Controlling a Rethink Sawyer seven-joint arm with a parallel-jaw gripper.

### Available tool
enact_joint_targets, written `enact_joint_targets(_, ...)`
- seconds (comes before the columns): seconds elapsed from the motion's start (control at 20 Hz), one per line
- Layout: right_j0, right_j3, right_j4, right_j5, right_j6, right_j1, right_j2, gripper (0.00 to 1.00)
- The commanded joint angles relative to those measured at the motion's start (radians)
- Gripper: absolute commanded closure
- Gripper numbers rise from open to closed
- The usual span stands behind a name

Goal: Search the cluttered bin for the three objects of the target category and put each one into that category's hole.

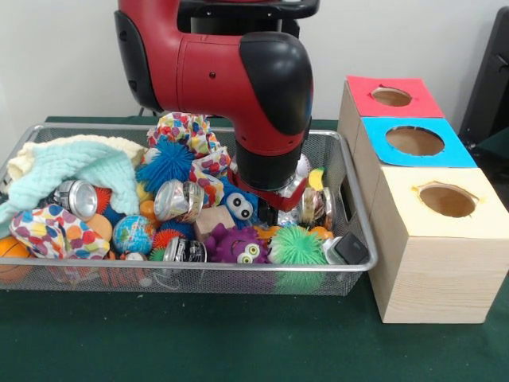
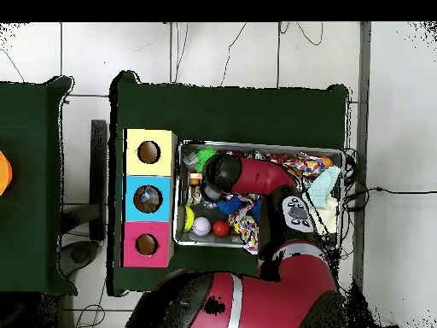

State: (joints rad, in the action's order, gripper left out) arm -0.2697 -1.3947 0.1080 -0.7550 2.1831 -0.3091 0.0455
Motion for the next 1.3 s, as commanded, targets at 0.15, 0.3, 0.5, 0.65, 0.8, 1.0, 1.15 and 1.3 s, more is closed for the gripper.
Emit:
enact_joint_targets(0.15,-0.025,-0.017,0.083,0.182,0.034,0.142,-0.002,1.00)
enact_joint_targets(0.3,-0.025,-0.019,0.082,0.172,0.034,0.133,-0.004,1.00)
enact_joint_targets(0.5,-0.015,-0.014,0.076,0.165,0.055,0.140,-0.015,0.00)
enact_joint_targets(0.65,-0.010,-0.008,0.074,0.171,0.066,0.146,-0.022,0.00)
enact_joint_targets(0.8,-0.007,-0.008,0.073,0.176,0.068,0.146,-0.024,0.00)
enact_joint_targets(1.0,-0.028,-0.014,0.049,0.172,0.056,0.158,0.002,0.00)
enact_joint_targets(1.15,-0.030,-0.005,0.042,0.128,0.048,0.170,0.002,0.00)
enact_joint_targets(1.3,-0.018,0.017,0.046,0.072,0.044,0.182,-0.013,0.00)
